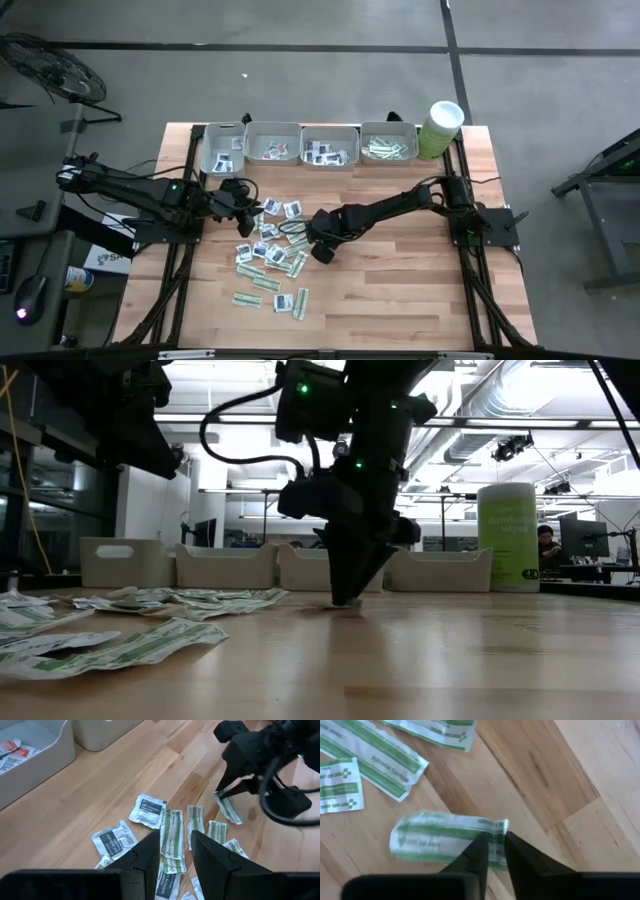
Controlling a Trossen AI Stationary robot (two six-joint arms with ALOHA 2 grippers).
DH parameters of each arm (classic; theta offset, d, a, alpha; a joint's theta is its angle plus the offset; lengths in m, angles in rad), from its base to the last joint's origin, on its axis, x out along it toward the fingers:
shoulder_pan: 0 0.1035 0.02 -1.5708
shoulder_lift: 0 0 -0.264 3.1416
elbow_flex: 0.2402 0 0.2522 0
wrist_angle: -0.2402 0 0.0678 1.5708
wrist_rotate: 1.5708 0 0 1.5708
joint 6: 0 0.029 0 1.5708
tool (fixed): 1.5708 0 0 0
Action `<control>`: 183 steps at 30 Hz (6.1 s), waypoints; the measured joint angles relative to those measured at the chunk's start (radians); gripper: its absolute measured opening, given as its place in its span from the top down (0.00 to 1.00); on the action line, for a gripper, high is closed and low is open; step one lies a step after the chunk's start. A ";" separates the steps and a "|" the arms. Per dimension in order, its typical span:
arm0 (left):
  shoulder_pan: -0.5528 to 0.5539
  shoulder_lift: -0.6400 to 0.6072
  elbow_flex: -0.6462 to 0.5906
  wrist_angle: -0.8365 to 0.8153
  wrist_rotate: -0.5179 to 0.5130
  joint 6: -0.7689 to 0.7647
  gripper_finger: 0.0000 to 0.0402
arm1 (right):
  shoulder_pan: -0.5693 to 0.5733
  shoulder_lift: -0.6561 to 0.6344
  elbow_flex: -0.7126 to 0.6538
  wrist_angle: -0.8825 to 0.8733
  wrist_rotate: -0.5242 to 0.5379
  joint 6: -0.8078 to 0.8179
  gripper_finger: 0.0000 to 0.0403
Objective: Pick & Place First Aid Supplies
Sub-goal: Put the green bandage into the right gray bin
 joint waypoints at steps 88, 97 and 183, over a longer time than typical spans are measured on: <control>0.000 0.000 -0.001 0.005 -0.145 -0.159 0.72 | -0.963 -0.259 -0.005 -0.218 0.084 -1.045 0.77; 0.000 0.000 -0.001 0.005 -0.142 -0.158 0.72 | -0.961 -0.322 -0.005 -0.270 0.088 -0.972 0.65; 0.000 0.000 0.000 -0.123 0.066 0.026 0.72 | -0.190 -0.053 -0.005 0.306 -0.216 -0.023 0.65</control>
